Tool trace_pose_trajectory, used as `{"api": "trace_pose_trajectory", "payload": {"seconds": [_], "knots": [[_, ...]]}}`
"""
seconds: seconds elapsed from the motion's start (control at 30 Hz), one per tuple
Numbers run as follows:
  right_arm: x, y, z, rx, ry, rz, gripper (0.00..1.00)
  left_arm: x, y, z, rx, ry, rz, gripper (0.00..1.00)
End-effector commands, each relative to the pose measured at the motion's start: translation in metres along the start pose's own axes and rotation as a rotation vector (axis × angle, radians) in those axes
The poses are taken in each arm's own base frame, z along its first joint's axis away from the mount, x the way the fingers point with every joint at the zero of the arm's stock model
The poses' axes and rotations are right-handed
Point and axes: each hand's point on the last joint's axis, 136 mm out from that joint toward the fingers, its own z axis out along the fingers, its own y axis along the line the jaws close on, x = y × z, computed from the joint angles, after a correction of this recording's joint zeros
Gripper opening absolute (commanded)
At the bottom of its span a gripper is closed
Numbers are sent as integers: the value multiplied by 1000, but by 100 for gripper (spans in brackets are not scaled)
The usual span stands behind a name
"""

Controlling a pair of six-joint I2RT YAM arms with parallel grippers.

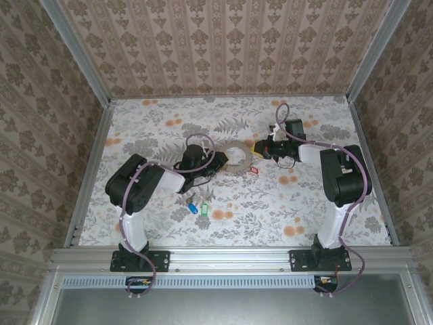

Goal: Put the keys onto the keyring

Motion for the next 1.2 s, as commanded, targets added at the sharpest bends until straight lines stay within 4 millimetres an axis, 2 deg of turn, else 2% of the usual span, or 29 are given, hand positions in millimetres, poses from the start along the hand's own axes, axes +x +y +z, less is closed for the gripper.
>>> {"api": "trace_pose_trajectory", "payload": {"seconds": [0.0, 0.23, 0.3, 0.37, 0.47, 0.53, 0.6, 0.7, 0.77, 0.9, 1.03, 1.17], "knots": [[1, 25, -10, -54, 1, -41, 8, -12, -24, -9, 65, -45, 34, 14], [-5, 42, -25, -48, -57, -82, 16, -18, -59, -21, 140, -59, 75, 0], [-10, 48, -35, -37, -92, -96, 24, -21, -75, -26, 175, -63, 98, 0], [-15, 55, -48, -21, -135, -117, 25, -24, -92, -31, 204, -64, 126, 0], [-25, 65, -76, 29, -229, -159, 44, -28, -121, -41, 239, -53, 182, 0], [-31, 75, -103, 75, -324, -224, 48, -30, -144, -49, 271, -45, 234, 0], [-33, 89, -129, 138, -412, -311, 57, -32, -165, -56, 298, -41, 288, 0], [-40, 103, -169, 260, -555, -389, 63, -35, -190, -67, 334, -44, 352, 0], [-44, 113, -184, 269, -638, -432, 61, -38, -204, -72, 357, -43, 379, 0], [-39, 135, -204, 228, -738, -545, 47, -42, -232, -79, 426, -32, 397, 0], [-13, 157, -214, 209, -705, -630, 44, -41, -275, -93, 531, -17, 446, 0], [23, 162, -208, 206, -685, -834, 42, -39, -275, -99, 503, -19, 480, 0]]}}
